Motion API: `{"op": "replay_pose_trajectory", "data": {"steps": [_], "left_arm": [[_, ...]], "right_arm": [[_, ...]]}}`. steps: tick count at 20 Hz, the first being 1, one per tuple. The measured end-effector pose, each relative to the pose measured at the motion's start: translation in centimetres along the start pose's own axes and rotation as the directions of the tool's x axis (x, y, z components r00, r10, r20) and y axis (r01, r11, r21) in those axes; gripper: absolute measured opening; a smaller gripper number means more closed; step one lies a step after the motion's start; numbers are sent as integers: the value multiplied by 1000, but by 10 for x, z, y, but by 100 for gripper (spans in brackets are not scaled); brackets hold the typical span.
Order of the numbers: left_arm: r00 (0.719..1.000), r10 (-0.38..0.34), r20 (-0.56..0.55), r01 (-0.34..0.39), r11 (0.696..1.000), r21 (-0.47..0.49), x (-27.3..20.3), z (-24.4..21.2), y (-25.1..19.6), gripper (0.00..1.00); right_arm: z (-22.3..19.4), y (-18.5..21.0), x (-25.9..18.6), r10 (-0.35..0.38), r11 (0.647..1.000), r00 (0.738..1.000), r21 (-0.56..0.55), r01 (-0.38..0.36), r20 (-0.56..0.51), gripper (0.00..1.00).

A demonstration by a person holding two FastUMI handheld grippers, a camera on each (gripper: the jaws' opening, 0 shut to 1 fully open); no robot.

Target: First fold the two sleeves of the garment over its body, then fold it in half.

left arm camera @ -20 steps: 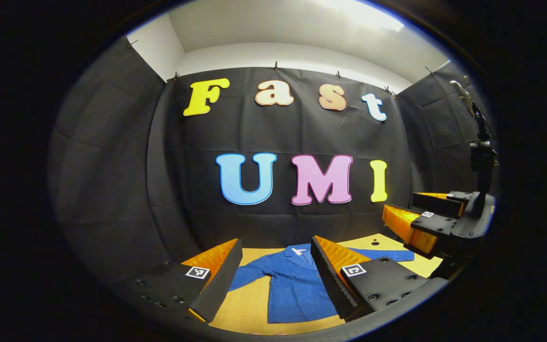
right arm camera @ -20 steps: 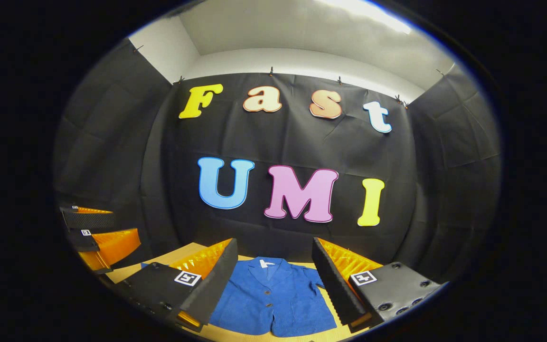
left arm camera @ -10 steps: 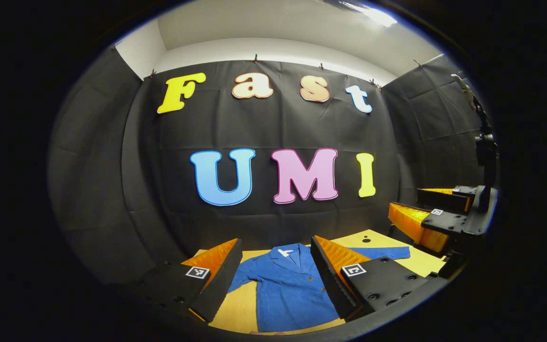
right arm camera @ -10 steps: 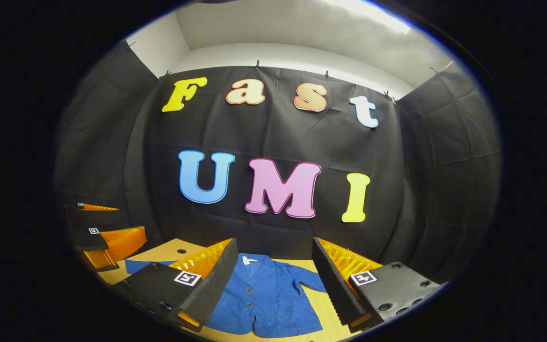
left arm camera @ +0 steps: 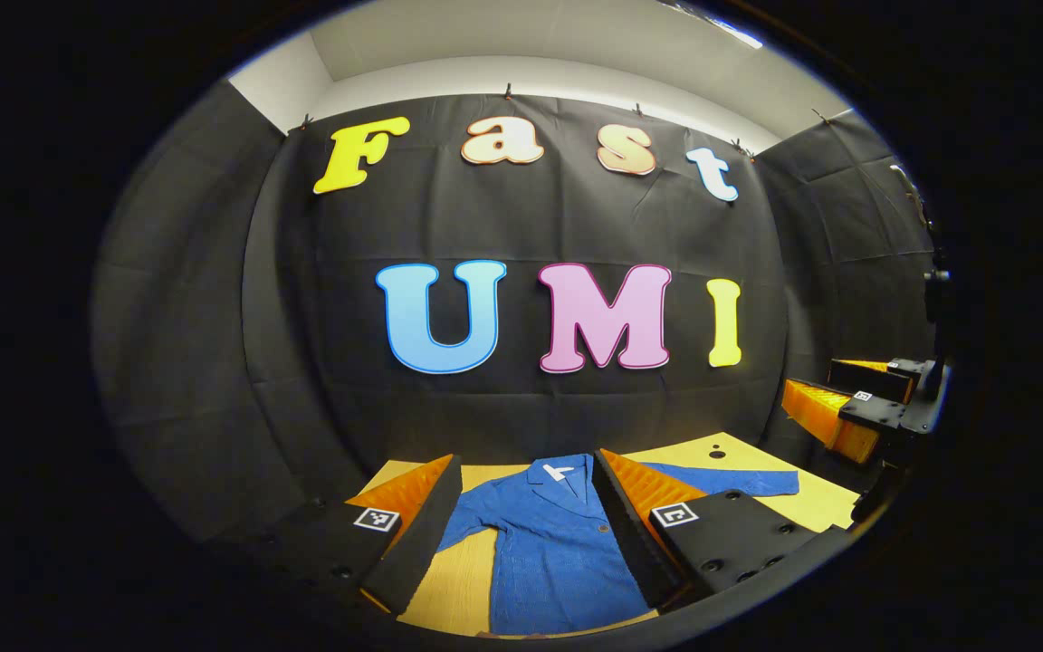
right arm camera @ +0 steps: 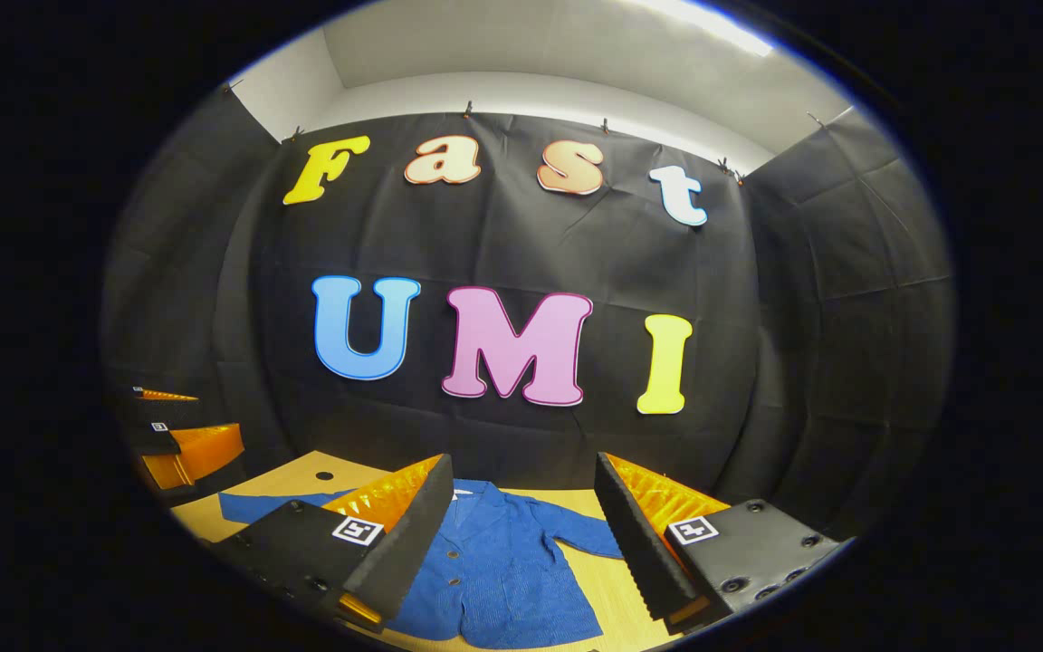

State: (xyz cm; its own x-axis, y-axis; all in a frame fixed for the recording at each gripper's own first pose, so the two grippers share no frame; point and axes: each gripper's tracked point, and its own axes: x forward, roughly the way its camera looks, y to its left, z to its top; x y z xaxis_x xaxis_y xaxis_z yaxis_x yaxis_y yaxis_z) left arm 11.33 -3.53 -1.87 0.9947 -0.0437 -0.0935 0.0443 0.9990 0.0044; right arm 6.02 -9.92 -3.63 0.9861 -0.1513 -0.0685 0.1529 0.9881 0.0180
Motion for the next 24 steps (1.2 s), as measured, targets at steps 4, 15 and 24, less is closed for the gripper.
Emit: {"op": "replay_pose_trajectory", "data": {"steps": [4,15,24], "left_arm": [[1000,9,-10,-9,1000,-5,9,-2,6,83],[1000,12,-25,-12,1000,-7,26,-12,5,83],[999,23,-42,-23,1000,-7,31,-28,-4,83]], "right_arm": [[-6,-2,8,-5,1000,1000,10,5,-12,98],[-24,9,32,30,1000,997,-4,-30,-67,98],[-31,17,70,76,995,994,-59,-81,-82,98]]}}
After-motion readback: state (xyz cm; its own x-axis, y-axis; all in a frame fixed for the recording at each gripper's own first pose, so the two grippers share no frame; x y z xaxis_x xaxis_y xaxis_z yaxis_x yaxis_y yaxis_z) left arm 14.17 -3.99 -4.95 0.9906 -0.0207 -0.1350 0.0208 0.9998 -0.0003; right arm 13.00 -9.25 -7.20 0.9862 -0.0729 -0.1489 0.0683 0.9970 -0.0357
